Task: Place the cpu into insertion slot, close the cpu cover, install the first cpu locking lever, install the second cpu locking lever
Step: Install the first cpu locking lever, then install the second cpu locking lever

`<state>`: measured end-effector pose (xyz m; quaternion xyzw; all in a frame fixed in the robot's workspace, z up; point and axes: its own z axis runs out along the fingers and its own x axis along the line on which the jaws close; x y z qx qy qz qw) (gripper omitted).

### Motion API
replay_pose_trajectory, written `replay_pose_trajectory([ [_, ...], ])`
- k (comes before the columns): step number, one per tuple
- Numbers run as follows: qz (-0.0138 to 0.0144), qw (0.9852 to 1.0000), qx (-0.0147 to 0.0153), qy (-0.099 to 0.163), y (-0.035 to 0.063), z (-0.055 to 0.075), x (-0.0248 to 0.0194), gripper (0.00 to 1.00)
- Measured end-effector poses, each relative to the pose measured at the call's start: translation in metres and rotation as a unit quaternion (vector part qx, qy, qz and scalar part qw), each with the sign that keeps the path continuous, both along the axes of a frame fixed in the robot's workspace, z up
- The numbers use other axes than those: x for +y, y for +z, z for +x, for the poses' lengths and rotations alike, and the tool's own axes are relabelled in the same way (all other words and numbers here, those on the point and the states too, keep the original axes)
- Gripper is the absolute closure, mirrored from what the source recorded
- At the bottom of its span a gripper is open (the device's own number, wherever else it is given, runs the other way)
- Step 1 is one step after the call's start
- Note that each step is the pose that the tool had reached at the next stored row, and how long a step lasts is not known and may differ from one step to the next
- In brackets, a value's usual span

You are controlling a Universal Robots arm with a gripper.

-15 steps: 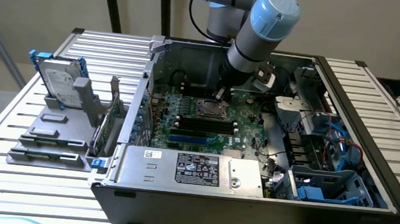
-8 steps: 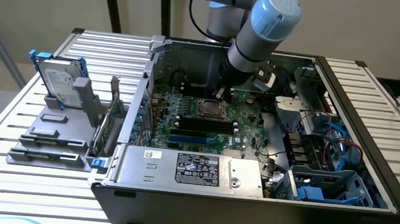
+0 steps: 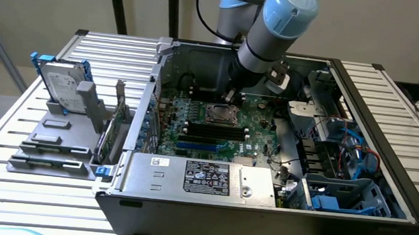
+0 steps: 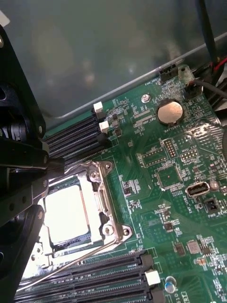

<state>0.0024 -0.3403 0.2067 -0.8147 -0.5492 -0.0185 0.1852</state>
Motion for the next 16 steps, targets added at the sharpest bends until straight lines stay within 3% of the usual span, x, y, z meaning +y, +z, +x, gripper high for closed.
replay_pose_trajectory([
  [2,0.0017,1.0000,0.0000,0.000,0.0001,-0.0002,-0.0001,0.89],
  [16,0.0017,1.0000,0.0000,0.000,0.0001,-0.0002,-0.0001,0.89],
])
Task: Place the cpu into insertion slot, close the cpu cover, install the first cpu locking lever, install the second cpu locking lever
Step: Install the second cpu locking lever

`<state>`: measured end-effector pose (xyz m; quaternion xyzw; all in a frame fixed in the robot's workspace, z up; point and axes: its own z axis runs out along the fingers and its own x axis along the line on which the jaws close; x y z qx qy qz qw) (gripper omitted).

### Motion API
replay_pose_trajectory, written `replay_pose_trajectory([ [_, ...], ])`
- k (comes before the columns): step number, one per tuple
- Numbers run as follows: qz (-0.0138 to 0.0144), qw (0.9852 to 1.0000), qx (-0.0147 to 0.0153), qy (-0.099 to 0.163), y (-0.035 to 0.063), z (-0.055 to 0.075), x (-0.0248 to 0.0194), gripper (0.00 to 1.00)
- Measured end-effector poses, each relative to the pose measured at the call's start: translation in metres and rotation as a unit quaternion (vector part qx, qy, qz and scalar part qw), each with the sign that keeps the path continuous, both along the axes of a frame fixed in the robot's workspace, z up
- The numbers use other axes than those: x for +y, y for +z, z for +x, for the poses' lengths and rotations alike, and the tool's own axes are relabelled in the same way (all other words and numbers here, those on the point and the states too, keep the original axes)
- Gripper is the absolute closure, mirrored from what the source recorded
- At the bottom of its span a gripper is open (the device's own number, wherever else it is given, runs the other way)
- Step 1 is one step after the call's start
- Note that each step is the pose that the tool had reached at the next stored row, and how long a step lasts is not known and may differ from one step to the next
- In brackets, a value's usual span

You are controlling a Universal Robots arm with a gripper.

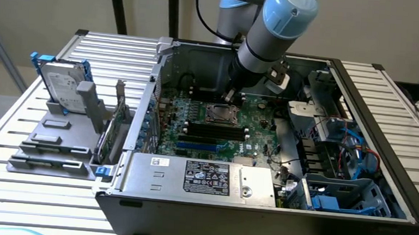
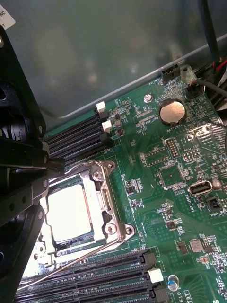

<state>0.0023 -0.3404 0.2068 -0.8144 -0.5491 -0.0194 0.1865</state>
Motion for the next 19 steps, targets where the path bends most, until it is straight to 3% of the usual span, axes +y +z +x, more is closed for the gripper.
replay_pose_trajectory([
  [3,0.0000,1.0000,0.0000,0.000,0.0001,0.000,-0.0037,0.89],
  [6,0.0001,1.0000,0.0001,0.000,0.0016,0.000,-0.0165,0.89],
  [9,0.0001,1.0000,0.0002,0.000,0.0056,0.000,-0.0258,0.89],
  [19,0.0000,1.0000,0.0001,0.000,0.0244,-0.011,-0.0471,0.89],
])
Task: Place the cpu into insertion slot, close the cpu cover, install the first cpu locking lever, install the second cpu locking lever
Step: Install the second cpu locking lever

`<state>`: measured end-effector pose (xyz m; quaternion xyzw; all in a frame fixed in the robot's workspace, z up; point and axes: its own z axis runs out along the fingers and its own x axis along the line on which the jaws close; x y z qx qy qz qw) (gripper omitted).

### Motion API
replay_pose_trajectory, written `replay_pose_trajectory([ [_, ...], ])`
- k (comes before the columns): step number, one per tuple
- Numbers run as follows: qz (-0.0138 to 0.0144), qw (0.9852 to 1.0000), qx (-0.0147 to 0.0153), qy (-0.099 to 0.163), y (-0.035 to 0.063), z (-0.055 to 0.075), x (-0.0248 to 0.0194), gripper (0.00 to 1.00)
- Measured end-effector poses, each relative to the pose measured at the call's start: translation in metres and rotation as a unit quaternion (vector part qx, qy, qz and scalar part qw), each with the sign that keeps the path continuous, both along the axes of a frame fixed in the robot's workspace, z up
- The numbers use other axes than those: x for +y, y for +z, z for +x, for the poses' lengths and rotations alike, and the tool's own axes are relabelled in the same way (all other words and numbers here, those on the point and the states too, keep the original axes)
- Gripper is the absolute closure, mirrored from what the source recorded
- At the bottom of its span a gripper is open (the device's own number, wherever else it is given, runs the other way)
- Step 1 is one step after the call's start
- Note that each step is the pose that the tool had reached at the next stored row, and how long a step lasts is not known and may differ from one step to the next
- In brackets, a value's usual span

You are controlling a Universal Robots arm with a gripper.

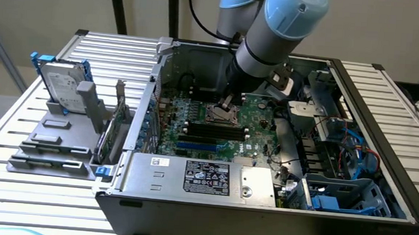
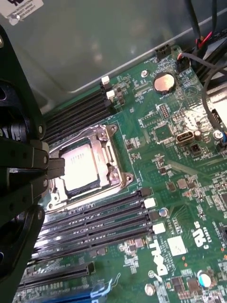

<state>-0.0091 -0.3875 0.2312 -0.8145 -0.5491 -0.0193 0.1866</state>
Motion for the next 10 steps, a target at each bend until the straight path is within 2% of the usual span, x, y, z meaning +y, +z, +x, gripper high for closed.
replay_pose_trajectory([
  [10,0.0000,1.0000,-0.0001,0.000,0.0137,-0.019,-0.0189,0.89],
])
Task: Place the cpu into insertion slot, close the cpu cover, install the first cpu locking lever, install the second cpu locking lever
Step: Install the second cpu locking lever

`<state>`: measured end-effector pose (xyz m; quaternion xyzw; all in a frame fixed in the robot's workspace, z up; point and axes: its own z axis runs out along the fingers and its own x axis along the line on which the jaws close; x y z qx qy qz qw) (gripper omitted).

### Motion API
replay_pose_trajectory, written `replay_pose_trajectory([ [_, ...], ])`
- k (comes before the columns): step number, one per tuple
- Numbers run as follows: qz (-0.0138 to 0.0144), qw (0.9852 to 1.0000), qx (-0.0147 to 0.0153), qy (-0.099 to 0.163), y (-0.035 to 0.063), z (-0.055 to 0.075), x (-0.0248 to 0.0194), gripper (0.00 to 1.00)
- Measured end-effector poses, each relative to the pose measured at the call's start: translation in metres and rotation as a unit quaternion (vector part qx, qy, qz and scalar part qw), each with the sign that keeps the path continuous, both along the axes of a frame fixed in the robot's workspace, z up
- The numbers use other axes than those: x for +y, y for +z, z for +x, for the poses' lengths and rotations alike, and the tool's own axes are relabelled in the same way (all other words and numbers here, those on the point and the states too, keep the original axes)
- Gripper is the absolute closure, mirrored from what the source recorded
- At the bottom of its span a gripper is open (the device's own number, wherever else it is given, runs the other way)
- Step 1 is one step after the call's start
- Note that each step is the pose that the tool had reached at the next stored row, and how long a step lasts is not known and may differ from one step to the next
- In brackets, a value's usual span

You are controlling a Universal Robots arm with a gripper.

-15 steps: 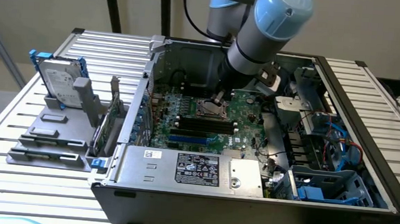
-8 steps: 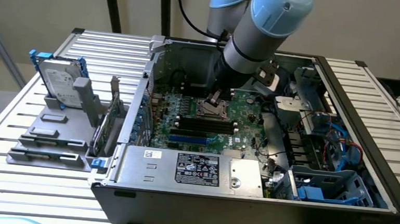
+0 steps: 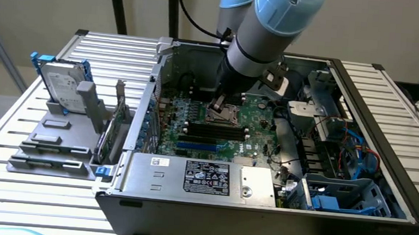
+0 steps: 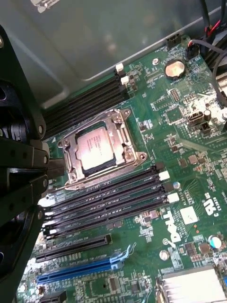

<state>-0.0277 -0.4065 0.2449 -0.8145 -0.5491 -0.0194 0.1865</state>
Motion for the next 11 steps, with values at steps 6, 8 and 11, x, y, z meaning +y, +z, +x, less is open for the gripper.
replay_pose_trajectory([
  [6,-0.0006,1.0000,0.0000,0.000,0.0057,-0.005,-0.0133,0.89],
  [8,-0.0006,1.0000,0.0000,0.000,0.0058,-0.006,-0.0164,0.89],
  [11,-0.0006,1.0000,0.0000,0.000,0.0055,-0.009,-0.0174,0.89],
])
